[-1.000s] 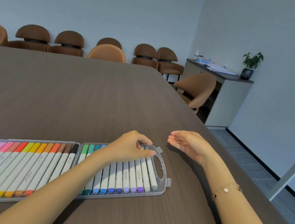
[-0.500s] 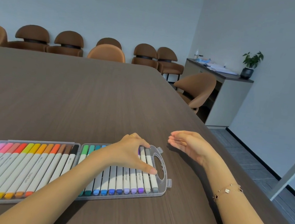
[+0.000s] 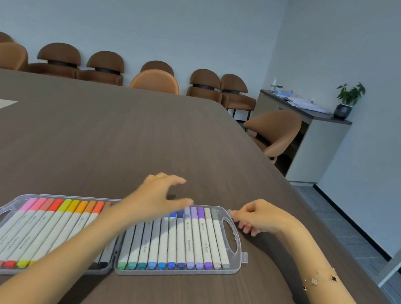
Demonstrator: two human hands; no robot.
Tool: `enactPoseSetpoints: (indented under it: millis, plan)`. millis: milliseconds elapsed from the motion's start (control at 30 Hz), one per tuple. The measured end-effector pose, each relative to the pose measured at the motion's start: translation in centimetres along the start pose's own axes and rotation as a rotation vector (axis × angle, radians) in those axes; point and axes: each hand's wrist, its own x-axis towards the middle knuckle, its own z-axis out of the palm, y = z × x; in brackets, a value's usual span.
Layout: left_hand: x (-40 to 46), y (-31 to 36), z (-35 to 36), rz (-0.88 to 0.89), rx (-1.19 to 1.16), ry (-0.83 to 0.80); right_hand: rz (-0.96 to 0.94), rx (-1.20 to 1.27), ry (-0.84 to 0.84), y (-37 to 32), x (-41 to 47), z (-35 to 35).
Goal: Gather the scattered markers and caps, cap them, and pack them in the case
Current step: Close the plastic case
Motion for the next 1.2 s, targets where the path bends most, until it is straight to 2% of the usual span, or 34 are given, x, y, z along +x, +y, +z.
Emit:
enactPoseSetpoints:
  millis: [67, 200, 300, 400, 533, 667, 733, 833, 900, 1000, 1067, 1133, 1200]
  plan:
    - [-1.3, -4.0, -3.4, -0.115, 0.06, 0.087, 0.01, -0.092, 0.001, -0.5, -0.5, 0.5]
    - [-5.4, -11.9, -9.4, -0.482, 0.152, 0.211, 0.059, -0.213, 0.031, -1.4, -1.4, 1.7]
    - [-9.1, -16.2, -11.8, -0.722, 0.218, 0.228, 0.1, -0.277, 0.107, -2.0, -1.9, 2.8]
    - [-11.4, -17.9, -12.6, -0.829, 0.216, 0.164, 0.127, -0.289, 0.169, -2.2, -2.1, 3.7]
    - [-12.2, -17.6, -12.8, -0.835, -0.018, 0.047, 0.166, -0.197, 0.213, -2.4, -2.4, 4.1]
    - [-12.3, -18.0, -12.7, -0.829, -0.151, 0.031, 0.156, 0.077, 0.263, -3.0, -3.5, 4.0]
    - [-12.6, -17.9, -12.8, -0.812, -0.263, 0.015, 0.12, 0.38, 0.251, -2.9, -3.8, 4.1]
    - [-13.8, -17.1, -13.6, -0.718, -0.486, 0.071, 0.028, 0.999, 0.123, -2.7, -4.2, 4.3]
    - [-14.5, -16.3, -14.2, -0.595, -0.61, 0.172, -0.078, 1.175, 0.076, -3.3, -4.7, 4.5]
    - [-14.6, -14.2, -15.0, -0.411, -0.769, 0.311, -0.321, 1.292, 0.04, -5.7, -5.7, 5.0]
    - [-14.2, -12.3, -15.1, -0.308, -0.815, 0.385, -0.444, 1.243, 0.057, -7.9, -6.2, 5.8]
    - [-13.6, -10.2, -14.5, -0.215, -0.756, 0.475, -0.497, 1.088, 0.116, -10.3, -6.1, 6.6]
    - [-12.7, -8.9, -13.9, -0.142, -0.582, 0.584, -0.522, 0.968, 0.179, -13.2, -6.1, 7.3]
